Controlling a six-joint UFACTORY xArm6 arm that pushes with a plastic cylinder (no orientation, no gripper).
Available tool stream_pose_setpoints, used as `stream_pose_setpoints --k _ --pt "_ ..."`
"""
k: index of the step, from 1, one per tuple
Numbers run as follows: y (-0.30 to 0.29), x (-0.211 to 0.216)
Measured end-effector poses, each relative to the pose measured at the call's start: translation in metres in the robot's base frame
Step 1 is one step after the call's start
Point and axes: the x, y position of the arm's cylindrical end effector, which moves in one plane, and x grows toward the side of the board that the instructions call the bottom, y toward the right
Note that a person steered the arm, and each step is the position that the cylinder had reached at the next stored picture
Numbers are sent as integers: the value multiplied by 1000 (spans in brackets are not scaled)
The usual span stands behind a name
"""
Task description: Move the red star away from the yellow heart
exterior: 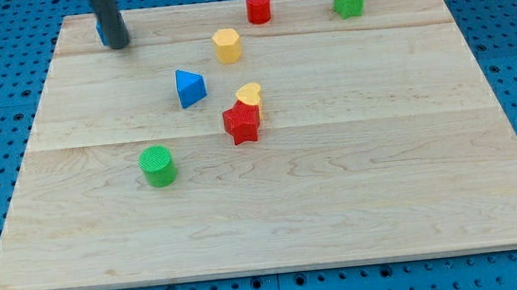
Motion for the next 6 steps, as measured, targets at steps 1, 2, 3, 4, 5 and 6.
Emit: stream_pose_setpoints --k 1,2,3,4,5,6 --pt "14 28" --pt "66 56" --pt "131 77" --pt "209 116" --pt "218 170" --pt "154 188"
